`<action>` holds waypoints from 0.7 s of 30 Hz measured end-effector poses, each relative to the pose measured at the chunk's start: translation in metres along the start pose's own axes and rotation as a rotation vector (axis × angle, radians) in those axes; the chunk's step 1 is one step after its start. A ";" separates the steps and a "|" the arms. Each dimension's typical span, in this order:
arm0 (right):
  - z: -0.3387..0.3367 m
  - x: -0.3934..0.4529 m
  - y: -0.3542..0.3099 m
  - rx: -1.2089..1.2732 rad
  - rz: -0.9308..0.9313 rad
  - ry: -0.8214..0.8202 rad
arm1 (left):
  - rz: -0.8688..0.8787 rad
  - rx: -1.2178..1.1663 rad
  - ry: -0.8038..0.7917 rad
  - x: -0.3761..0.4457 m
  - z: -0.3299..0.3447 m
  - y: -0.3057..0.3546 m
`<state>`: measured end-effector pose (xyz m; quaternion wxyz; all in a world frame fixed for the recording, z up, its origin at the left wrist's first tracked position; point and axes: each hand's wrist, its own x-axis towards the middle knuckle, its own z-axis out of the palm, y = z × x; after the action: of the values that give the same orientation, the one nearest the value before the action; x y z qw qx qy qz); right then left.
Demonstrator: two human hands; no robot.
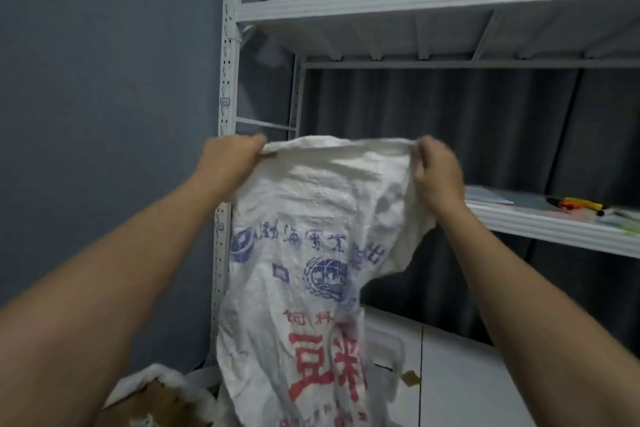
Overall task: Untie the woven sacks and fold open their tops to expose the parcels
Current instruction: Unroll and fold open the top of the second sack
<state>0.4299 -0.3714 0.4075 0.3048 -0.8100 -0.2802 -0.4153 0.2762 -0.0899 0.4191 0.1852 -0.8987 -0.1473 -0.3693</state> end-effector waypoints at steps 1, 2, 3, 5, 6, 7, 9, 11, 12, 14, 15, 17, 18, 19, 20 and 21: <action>0.002 -0.003 0.008 -0.079 -0.006 -0.206 | 0.070 0.098 -0.088 0.000 0.001 -0.001; 0.000 -0.005 0.013 -0.176 0.007 -0.308 | 0.094 0.173 -0.128 0.001 0.003 -0.004; -0.005 -0.001 0.015 -0.214 0.010 -0.265 | 0.105 0.209 -0.116 0.005 0.004 -0.006; -0.019 0.010 0.007 -0.171 -0.011 -0.014 | 0.045 0.141 -0.028 0.009 0.002 -0.005; -0.025 0.014 0.002 -0.217 -0.062 0.048 | 0.008 0.061 -0.014 0.010 0.003 -0.002; -0.028 0.018 0.000 -0.285 -0.122 0.042 | -0.013 -0.031 -0.061 0.009 0.004 0.000; -0.031 0.021 0.003 -0.338 -0.232 -0.077 | 0.054 -0.184 -0.285 0.008 0.012 0.004; -0.032 0.015 0.008 -0.274 -0.301 -0.190 | 0.132 -0.338 -0.583 0.007 0.014 0.008; -0.032 0.011 0.010 -0.241 -0.323 -0.212 | 0.141 -0.401 -0.694 0.007 0.013 0.011; -0.030 0.001 0.013 -0.221 -0.332 -0.223 | 0.154 -0.526 -0.829 0.005 0.015 0.023; -0.029 -0.003 0.015 -0.248 -0.319 -0.234 | 0.170 -0.546 -0.799 0.005 0.016 0.030; -0.036 -0.003 0.018 -0.418 -0.233 -0.367 | 0.282 -0.337 -0.549 0.006 0.016 0.038; -0.041 -0.002 0.015 -0.496 -0.190 -0.492 | 0.335 -0.158 -0.400 0.006 0.013 0.042; -0.044 0.000 0.011 -0.505 -0.162 -0.627 | 0.370 -0.018 -0.278 0.005 0.011 0.046; -0.043 -0.001 0.007 -0.439 -0.130 -0.758 | 0.395 0.075 -0.182 0.004 0.010 0.050; -0.042 -0.003 0.000 -0.293 -0.106 -0.879 | 0.417 0.130 -0.110 0.003 0.009 0.055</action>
<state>0.4071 -0.4025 0.4251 0.0177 -0.9282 -0.3623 -0.0830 0.3059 -0.1344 0.4024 0.3066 -0.9146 0.0086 -0.2634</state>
